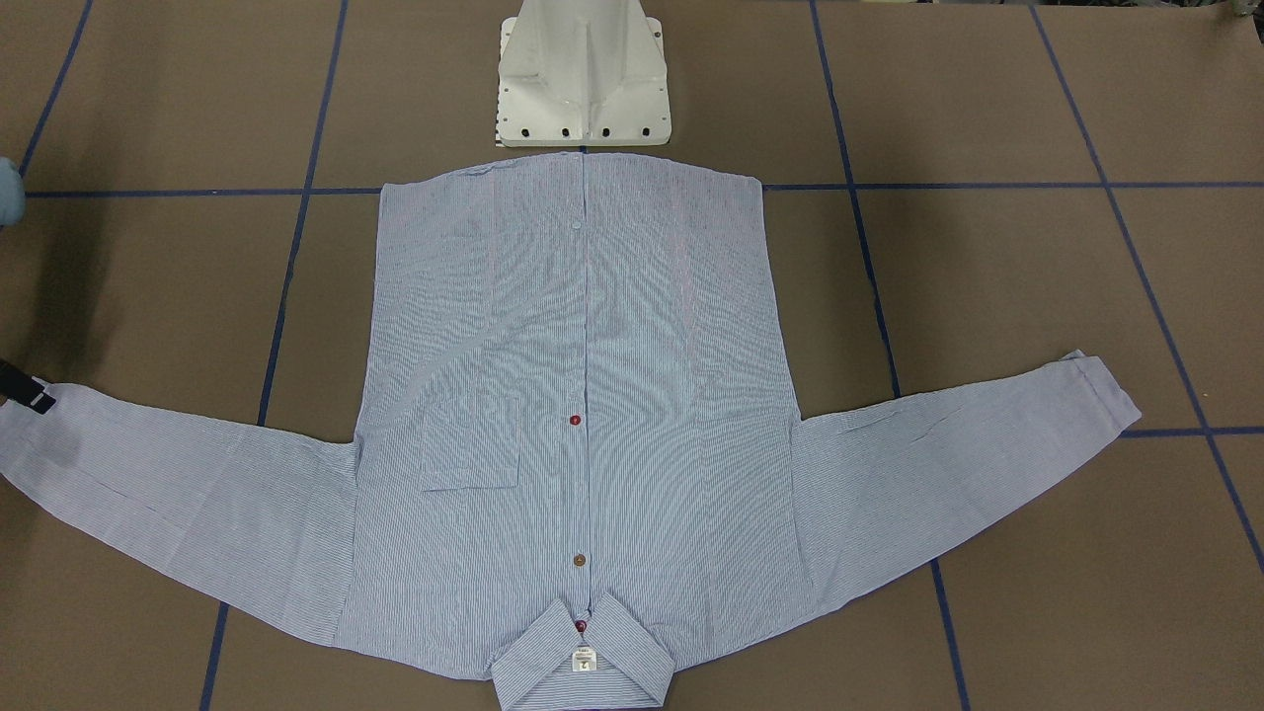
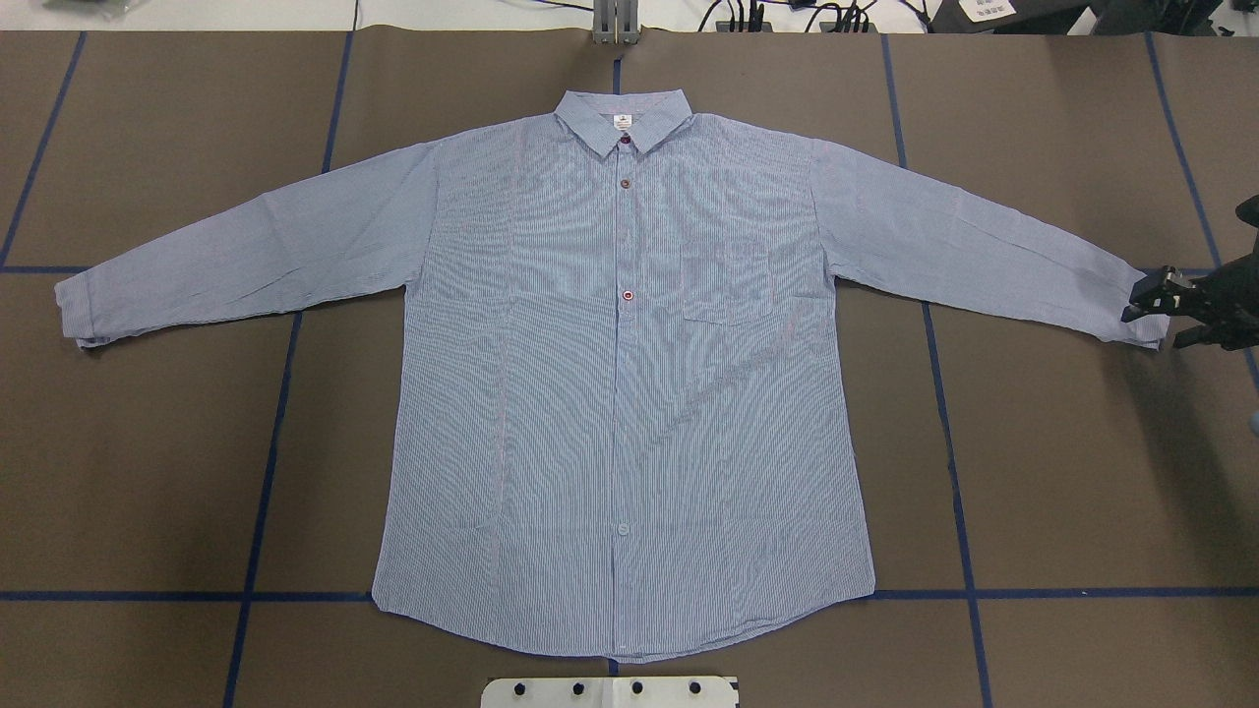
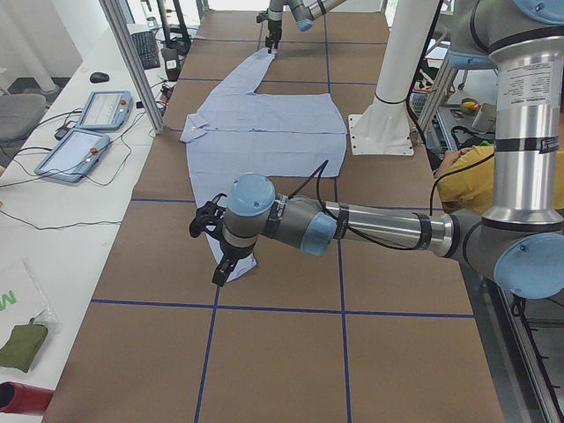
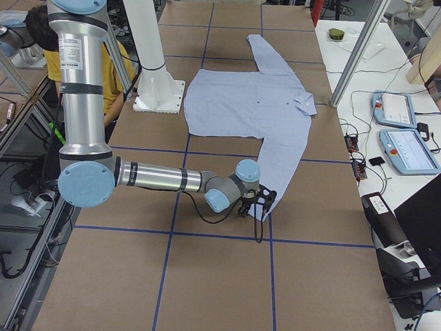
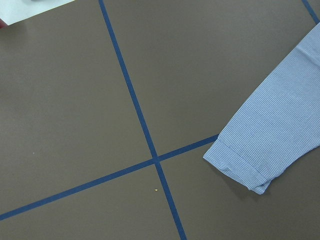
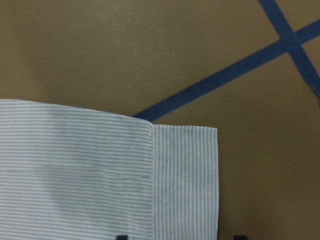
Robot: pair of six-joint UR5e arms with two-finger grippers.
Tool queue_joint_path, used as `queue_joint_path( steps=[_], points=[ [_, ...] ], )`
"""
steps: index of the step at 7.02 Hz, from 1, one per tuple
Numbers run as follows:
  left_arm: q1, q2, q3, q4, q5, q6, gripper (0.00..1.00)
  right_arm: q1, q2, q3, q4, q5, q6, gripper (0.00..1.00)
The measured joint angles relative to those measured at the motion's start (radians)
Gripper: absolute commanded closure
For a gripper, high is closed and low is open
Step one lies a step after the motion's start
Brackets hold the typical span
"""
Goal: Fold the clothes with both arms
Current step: 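Lower the right gripper to the cuff of the sleeve nearest it and grasp, then carry the sleeve cuff with the right gripper across the shirt toward the collar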
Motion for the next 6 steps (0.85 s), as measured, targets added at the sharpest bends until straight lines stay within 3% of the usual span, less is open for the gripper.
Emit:
queue_joint_path(
  steps=[1, 4, 6],
  points=[
    [0.0, 0.0, -0.003, 0.0, 0.0, 0.0, 0.0, 0.0, 0.002, -0.003, 0.0, 0.001, 0.002, 0.97],
    [0.0, 0.001, -0.005, 0.0, -0.001, -0.001, 0.0, 0.002, -0.006, 0.014, 0.011, 0.007, 0.017, 1.0],
    [0.0, 0.0, -0.007, 0.0, -0.001, -0.001, 0.0, 0.004, -0.023, 0.092, 0.029, 0.011, 0.03, 1.0]
  ],
)
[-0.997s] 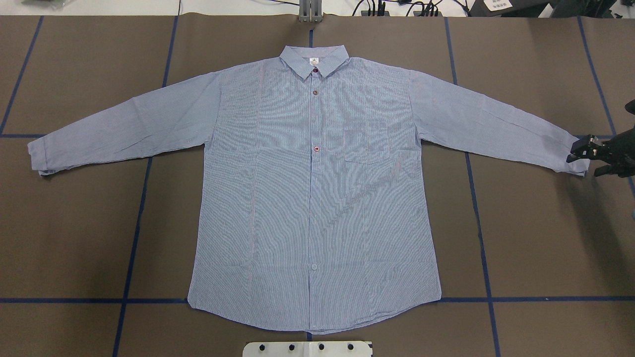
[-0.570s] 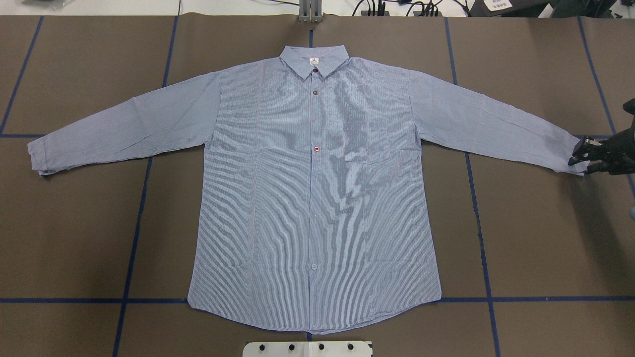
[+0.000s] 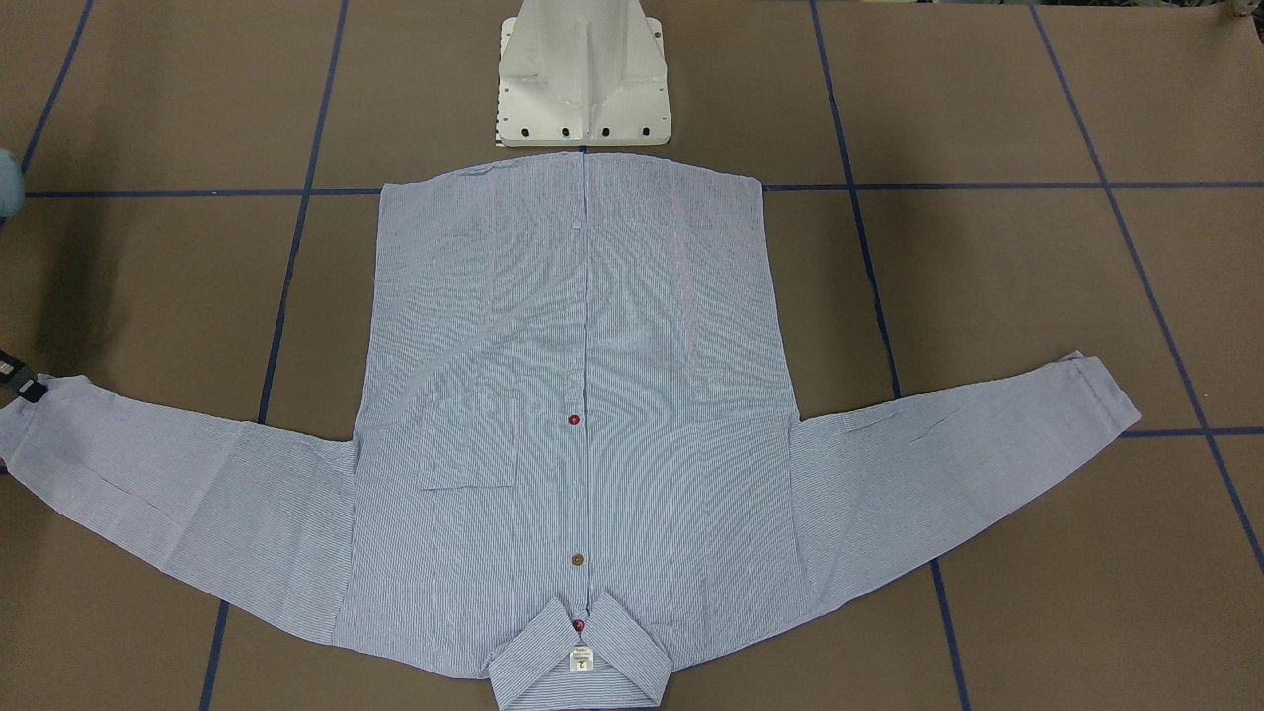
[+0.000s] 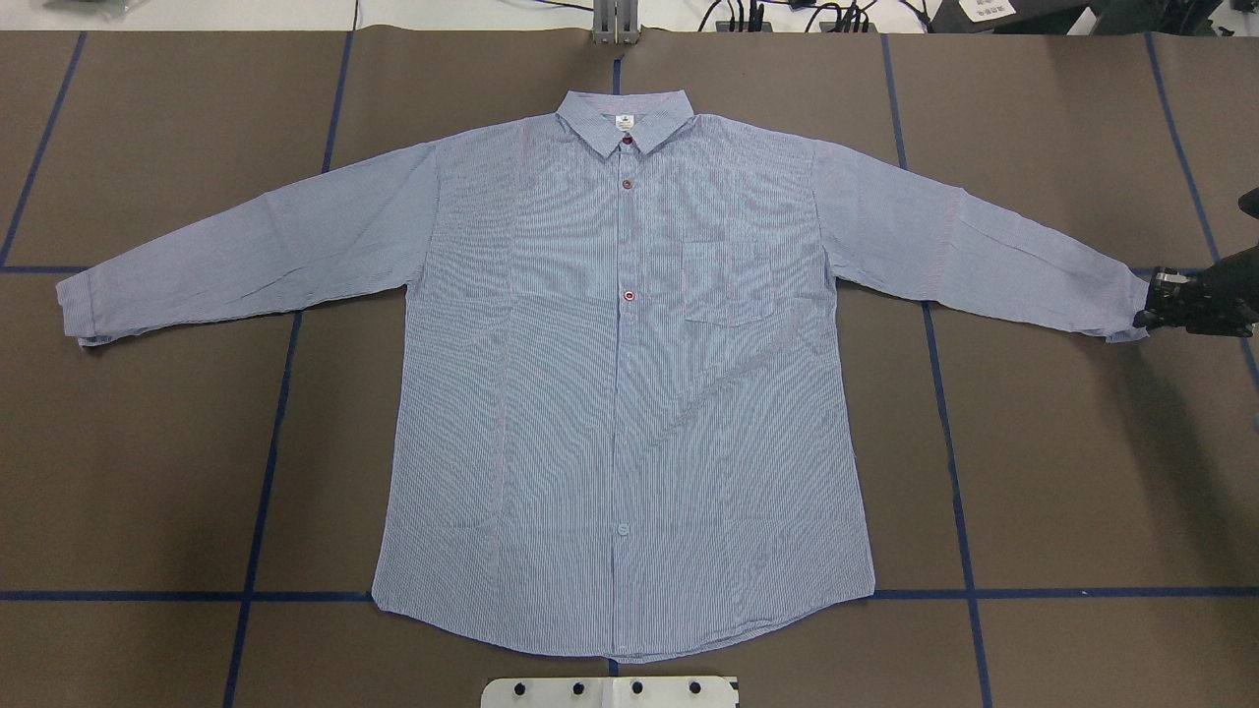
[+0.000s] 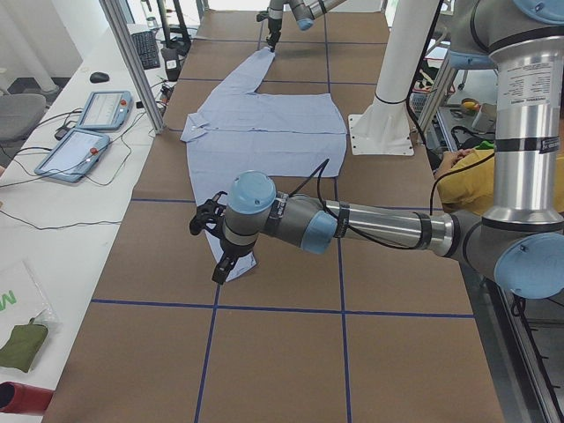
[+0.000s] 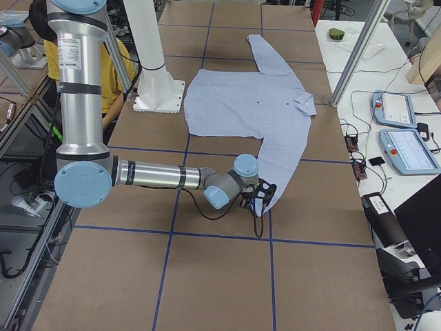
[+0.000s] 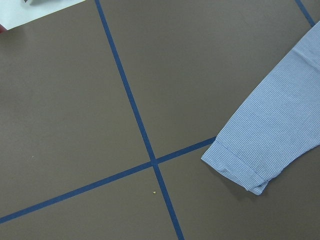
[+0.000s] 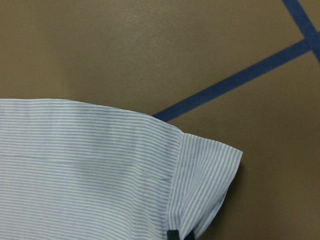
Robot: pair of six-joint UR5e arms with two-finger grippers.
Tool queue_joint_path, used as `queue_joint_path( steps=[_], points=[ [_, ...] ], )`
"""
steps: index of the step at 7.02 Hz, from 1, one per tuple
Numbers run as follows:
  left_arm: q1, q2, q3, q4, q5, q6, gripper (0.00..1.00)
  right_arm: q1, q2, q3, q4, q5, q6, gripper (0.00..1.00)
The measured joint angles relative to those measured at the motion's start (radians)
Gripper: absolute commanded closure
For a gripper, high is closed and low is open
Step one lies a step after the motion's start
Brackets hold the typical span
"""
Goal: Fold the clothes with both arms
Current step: 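Carry the sleeve cuff with the right gripper across the shirt toward the collar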
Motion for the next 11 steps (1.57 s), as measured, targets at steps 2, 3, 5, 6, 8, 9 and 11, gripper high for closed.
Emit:
queue_joint_path(
  steps=[2, 3, 5, 6, 8, 9, 11],
  points=[
    [0.0, -0.001, 0.0, 0.0, 0.0, 0.0, 0.0, -0.002, 0.031, 0.103, -0.02, -0.009, 0.016, 1.0],
    [0.0, -0.001, -0.001, 0.0, 0.0, 0.0, 0.0, -0.011, 0.117, 0.127, -0.084, -0.015, 0.024, 1.0],
    [0.0, -0.001, 0.0, 0.0, 0.0, 0.0, 0.0, -0.1, 0.413, 0.128, -0.37, -0.067, 0.089, 1.0],
    [0.0, 0.0, 0.001, 0.0, 0.001, 0.0, 0.0, -0.178, 0.551, 0.097, -0.458, -0.143, 0.163, 1.0],
    [0.0, -0.001, 0.001, 0.0, 0.001, 0.0, 0.0, -0.319, 0.845, -0.104, -0.496, -0.294, 0.315, 1.0],
    [0.0, -0.001, 0.001, 0.0, 0.0, 0.0, 0.0, -0.365, 0.954, -0.197, -0.477, -0.33, 0.348, 1.0],
    [0.0, -0.001, 0.001, 0.0, -0.001, 0.0, 0.0, -0.43, 1.032, -0.301, -0.361, -0.373, 0.4, 1.0]
  ],
)
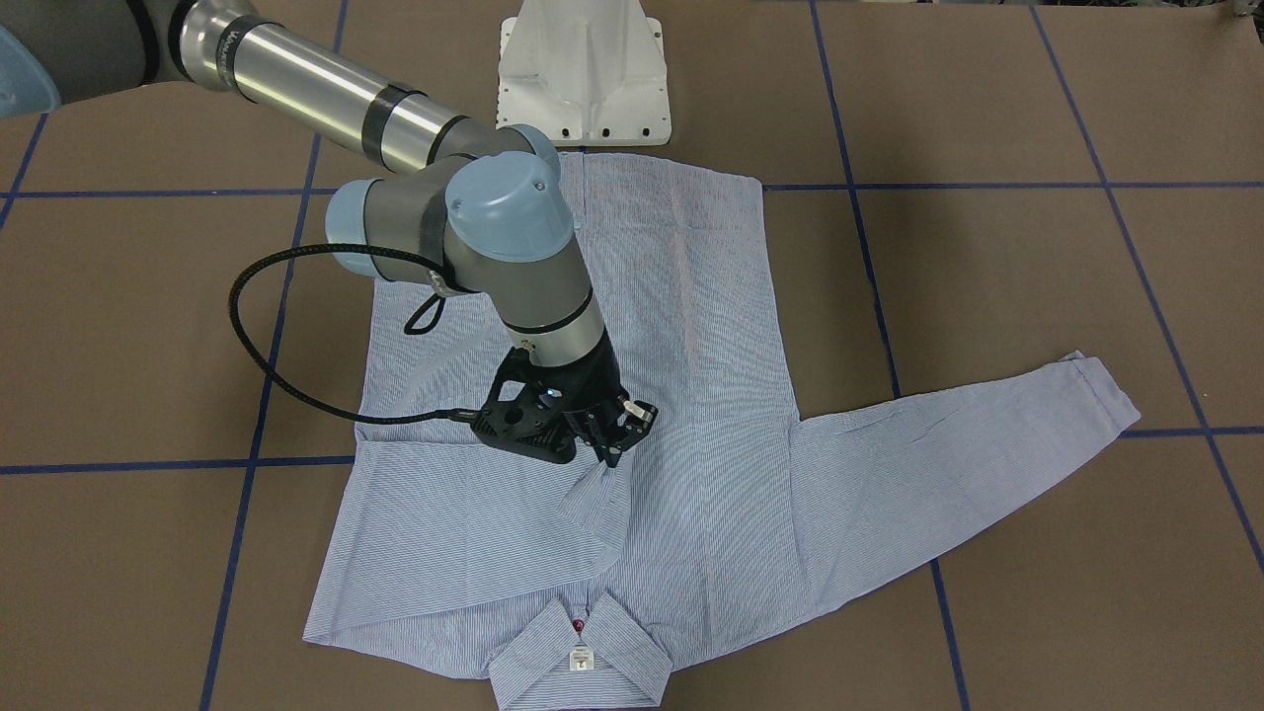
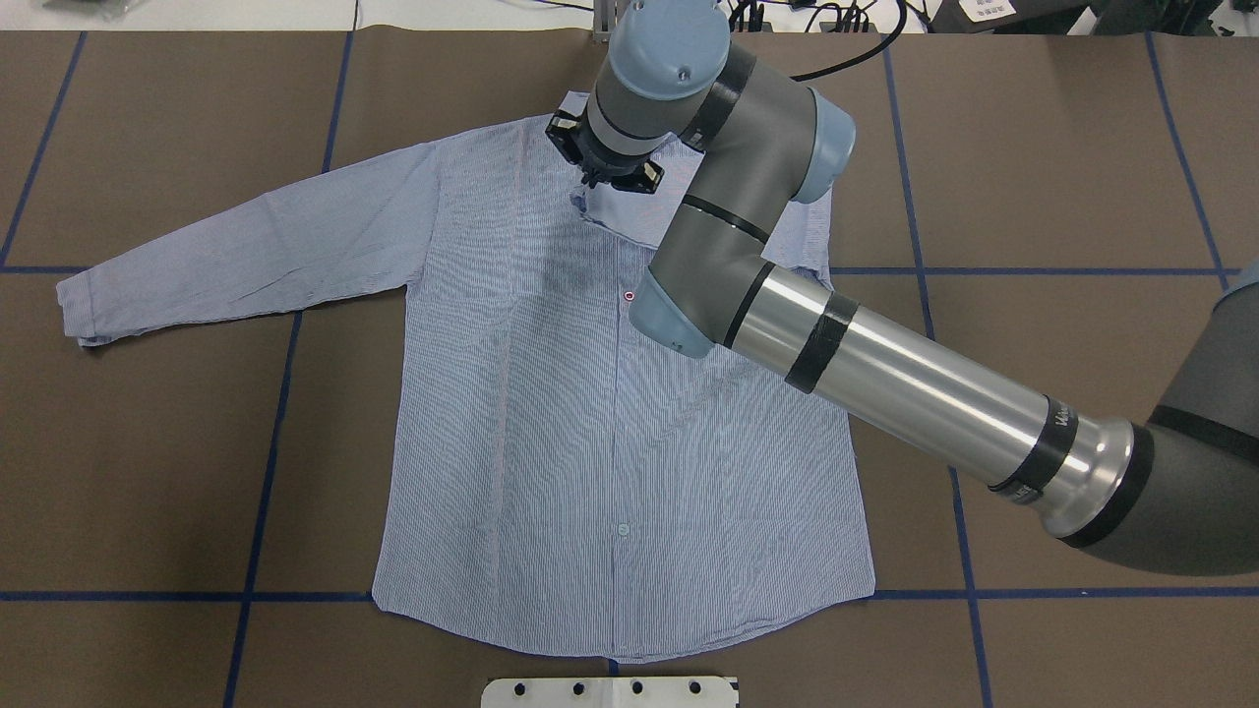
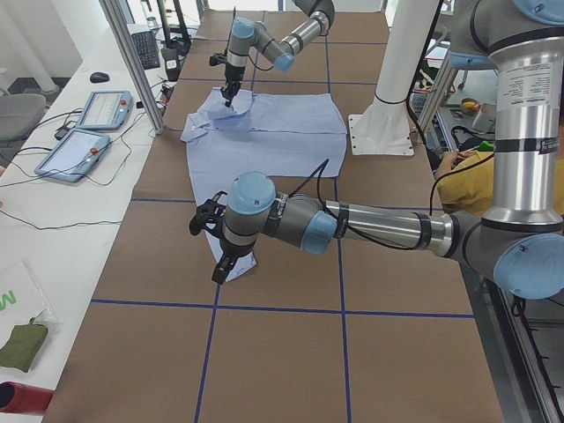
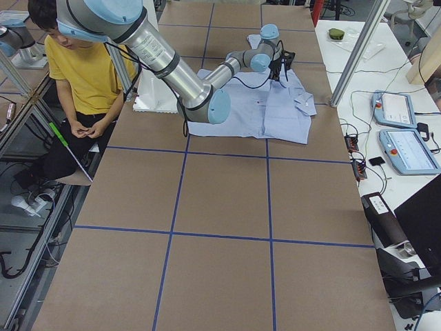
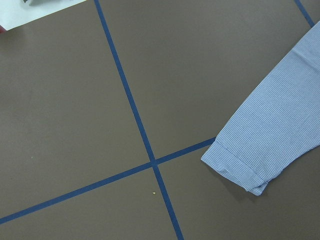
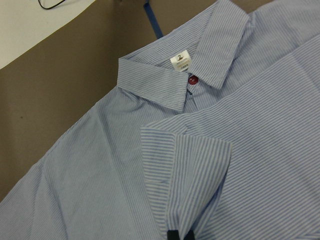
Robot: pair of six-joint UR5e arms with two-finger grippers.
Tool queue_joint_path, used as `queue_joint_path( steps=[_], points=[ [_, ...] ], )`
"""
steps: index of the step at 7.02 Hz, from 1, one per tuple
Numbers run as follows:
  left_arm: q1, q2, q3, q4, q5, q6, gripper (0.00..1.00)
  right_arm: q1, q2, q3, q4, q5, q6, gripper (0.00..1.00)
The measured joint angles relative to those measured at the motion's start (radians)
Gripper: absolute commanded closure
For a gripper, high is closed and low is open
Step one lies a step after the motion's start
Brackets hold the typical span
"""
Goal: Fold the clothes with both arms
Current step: 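Carry the sleeve cuff with the right gripper across the shirt toward the collar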
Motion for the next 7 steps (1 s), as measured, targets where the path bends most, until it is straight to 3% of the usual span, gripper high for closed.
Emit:
queue_joint_path(
  steps=[1, 2, 7],
  points=[
    [0.0, 0.0, -0.001, 0.0, 0.0, 0.0, 0.0, -0.018, 0.021, -0.025, 0.03, -0.012, 0.017, 0.69],
    [0.0, 0.0, -0.001, 0.0, 0.0, 0.0, 0.0, -0.035, 0.031, -0.036, 0.041, -0.032, 0.023, 0.01],
    [0.025, -0.037, 0.043, -0.03, -0.059, -0.034, 0.0, -0.099, 0.13, -0.138, 0.044, -0.129, 0.088, 0.0]
  ],
)
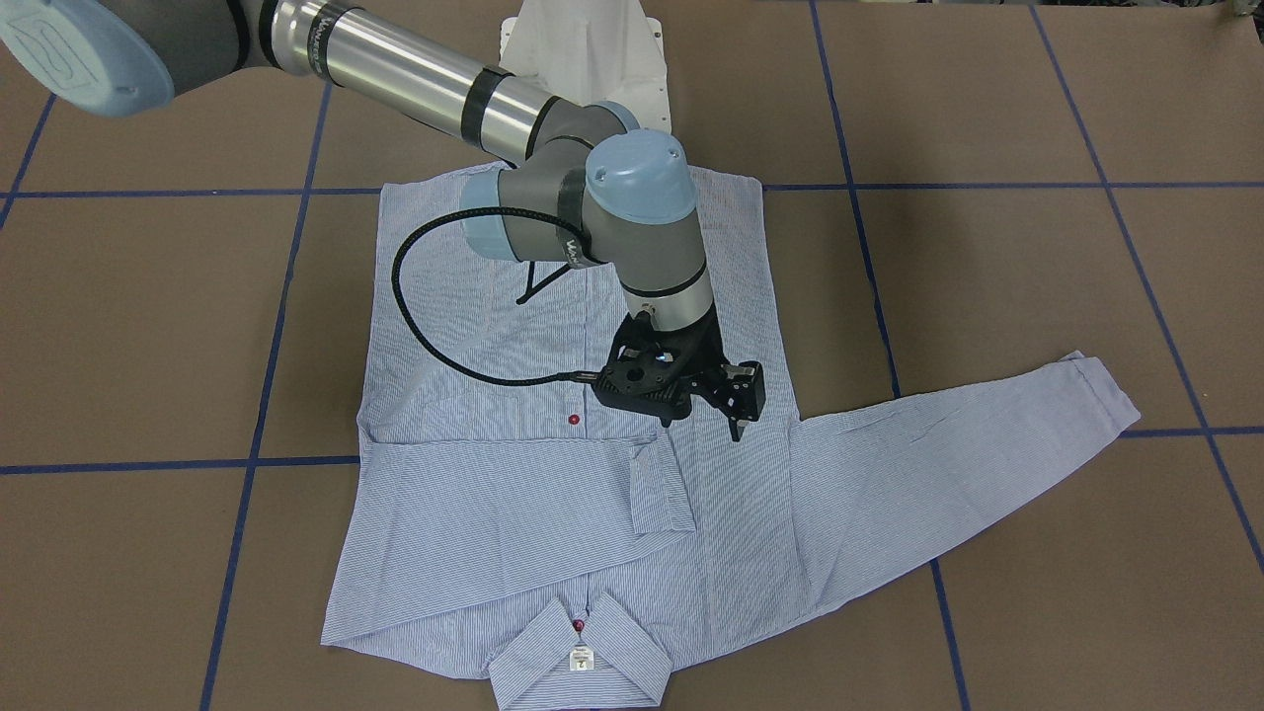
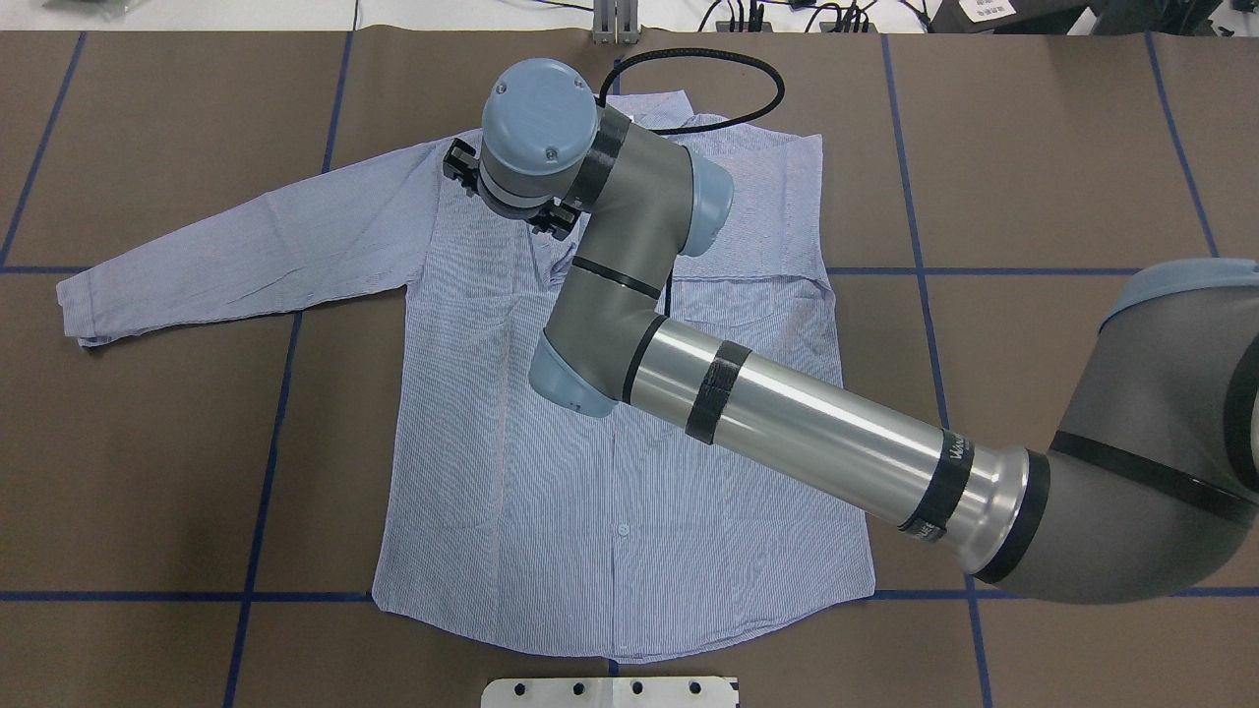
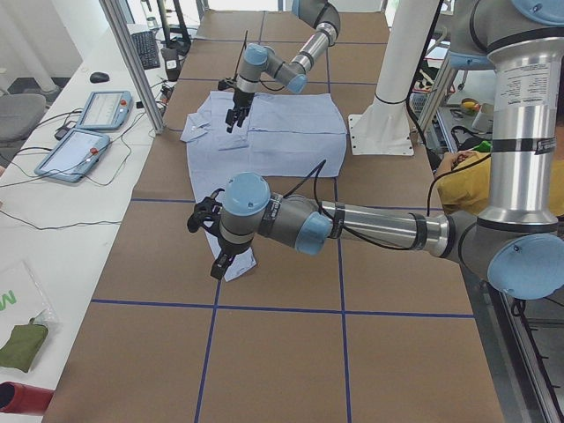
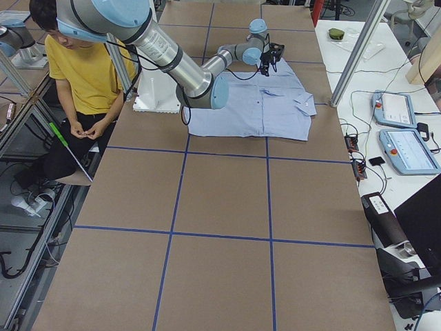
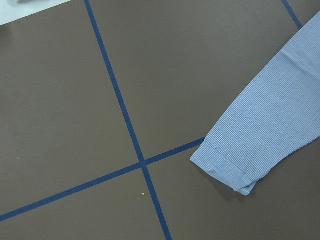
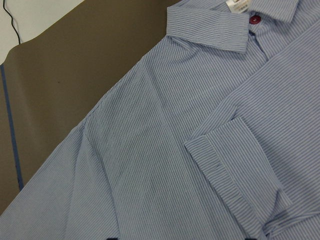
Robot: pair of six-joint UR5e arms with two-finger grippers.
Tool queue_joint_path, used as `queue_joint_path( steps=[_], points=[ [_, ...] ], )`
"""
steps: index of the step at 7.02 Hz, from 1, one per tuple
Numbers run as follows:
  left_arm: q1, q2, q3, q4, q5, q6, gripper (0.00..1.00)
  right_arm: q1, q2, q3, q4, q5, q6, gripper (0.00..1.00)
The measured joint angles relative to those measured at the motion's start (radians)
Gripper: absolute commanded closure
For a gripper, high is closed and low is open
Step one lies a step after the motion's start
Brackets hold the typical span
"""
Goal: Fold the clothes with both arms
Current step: 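Carry the sleeve cuff with the right gripper across the shirt toward the collar, then release the sleeve with the right gripper while the left gripper grasps the other cuff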
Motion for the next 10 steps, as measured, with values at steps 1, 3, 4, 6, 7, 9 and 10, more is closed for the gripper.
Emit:
queue_joint_path(
  steps=[1, 3, 4, 6, 7, 9, 10],
  points=[
    [0.035, -0.025, 0.036, -0.058, -0.003, -0.108, 0.0, 0.01, 0.004, 0.003, -0.006, 0.0, 0.021, 0.0],
    [0.14, -0.069, 0.176, -0.299, 0.001, -0.462, 0.0, 0.067, -0.04, 0.072, -0.075, 0.021, 0.035, 0.0],
    [0.186, -0.078, 0.242, -0.418, 0.005, -0.609, 0.0, 0.1, -0.115, 0.157, -0.108, 0.046, 0.034, 0.0],
    [0.277, -0.082, 0.303, -0.515, 0.057, -0.793, 0.06, 0.148, -0.251, 0.281, -0.122, 0.081, 0.025, 0.0],
    [0.329, -0.081, 0.329, -0.559, 0.104, -0.866, 0.1, 0.156, -0.283, 0.3, -0.122, 0.086, 0.022, 0.0],
    [0.379, -0.072, 0.381, -0.653, 0.128, -0.988, 0.21, 0.16, -0.304, 0.314, -0.122, 0.088, 0.008, 0.0],
    [0.394, -0.071, 0.404, -0.683, 0.129, -1.016, 0.25, 0.161, -0.316, 0.334, -0.121, 0.087, -0.001, 0.0]
  ],
)
